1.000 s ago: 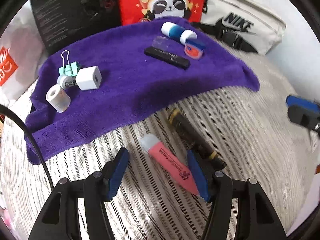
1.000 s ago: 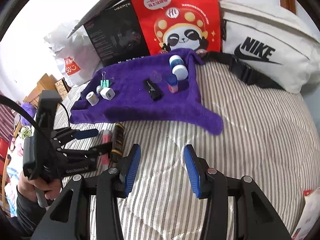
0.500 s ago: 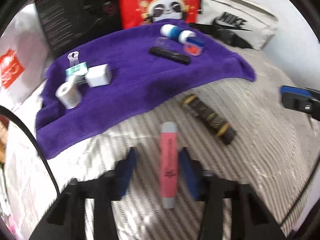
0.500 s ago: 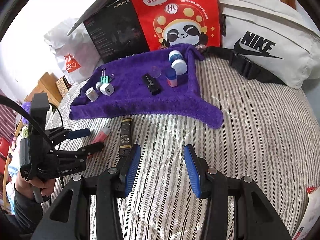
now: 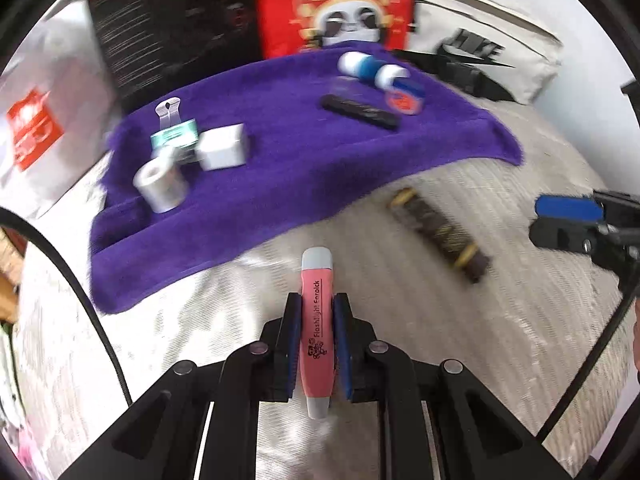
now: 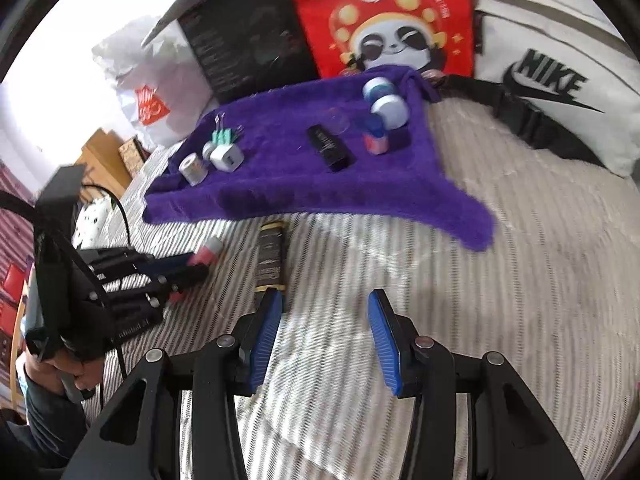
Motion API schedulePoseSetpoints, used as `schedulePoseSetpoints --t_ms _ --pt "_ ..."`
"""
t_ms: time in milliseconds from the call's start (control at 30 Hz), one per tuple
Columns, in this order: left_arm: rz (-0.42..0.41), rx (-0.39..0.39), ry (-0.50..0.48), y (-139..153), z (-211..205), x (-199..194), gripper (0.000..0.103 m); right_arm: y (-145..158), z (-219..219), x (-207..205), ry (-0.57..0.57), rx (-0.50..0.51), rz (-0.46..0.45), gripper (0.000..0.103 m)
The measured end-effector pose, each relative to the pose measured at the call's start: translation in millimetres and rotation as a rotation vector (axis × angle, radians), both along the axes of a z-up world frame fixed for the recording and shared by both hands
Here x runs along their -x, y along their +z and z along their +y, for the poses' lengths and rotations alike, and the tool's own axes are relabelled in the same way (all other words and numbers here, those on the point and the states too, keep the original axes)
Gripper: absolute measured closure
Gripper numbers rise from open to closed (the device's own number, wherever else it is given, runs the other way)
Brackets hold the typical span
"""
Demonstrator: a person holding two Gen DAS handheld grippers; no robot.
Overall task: Organize rigid objects
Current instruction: 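Grasp the gold-black Grand Reserve tube with the right tool, then carry the pink tube with left tool while right tool carries the Grand Reserve tube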
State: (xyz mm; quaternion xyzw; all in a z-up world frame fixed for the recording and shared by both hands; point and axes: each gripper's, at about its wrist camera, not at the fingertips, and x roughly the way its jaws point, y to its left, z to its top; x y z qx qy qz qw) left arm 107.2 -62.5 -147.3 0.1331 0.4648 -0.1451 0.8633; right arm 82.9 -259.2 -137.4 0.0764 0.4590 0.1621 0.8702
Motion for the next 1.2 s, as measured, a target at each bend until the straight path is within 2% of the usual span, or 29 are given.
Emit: schedulePoseSetpoints --t_ms 133,233,333,433,667,867,900,1033,1200 --pt "0.003 0.006 0.073 2 33 -4 0.087 -9 25 -5 0.056 0.026 0.001 0.058" --pt "-0.008 0.001 0.103 4 50 -2 0.087 -8 41 -6 0.059 0.063 -0.055 0.059" --pt "-0.010 0.009 0.126 4 63 -2 0.087 -11 52 -12 0.082 0.063 -0.056 0.059" --pt "-0.008 0.018 0.148 1 71 -2 0.087 -18 63 -17 0.094 0.101 -0.056 0.070" --pt "-0.020 0.051 0.161 -1 74 2 0.087 -26 74 -25 0.098 0.156 -0.071 0.074" --pt "-0.025 0.082 0.168 -1 79 5 0.087 -26 91 -28 0.107 0.271 -0.104 0.076" --pt "-0.025 0.081 0.168 -1 79 5 0.087 -26 91 -28 0.113 0.273 -0.102 0.080" --pt "-0.034 0.076 0.163 -1 79 9 0.087 -26 93 -23 0.121 0.296 -0.097 0.080" --pt "-0.037 0.072 0.161 -1 79 9 0.087 -26 90 -26 0.103 0.258 -0.085 0.080"
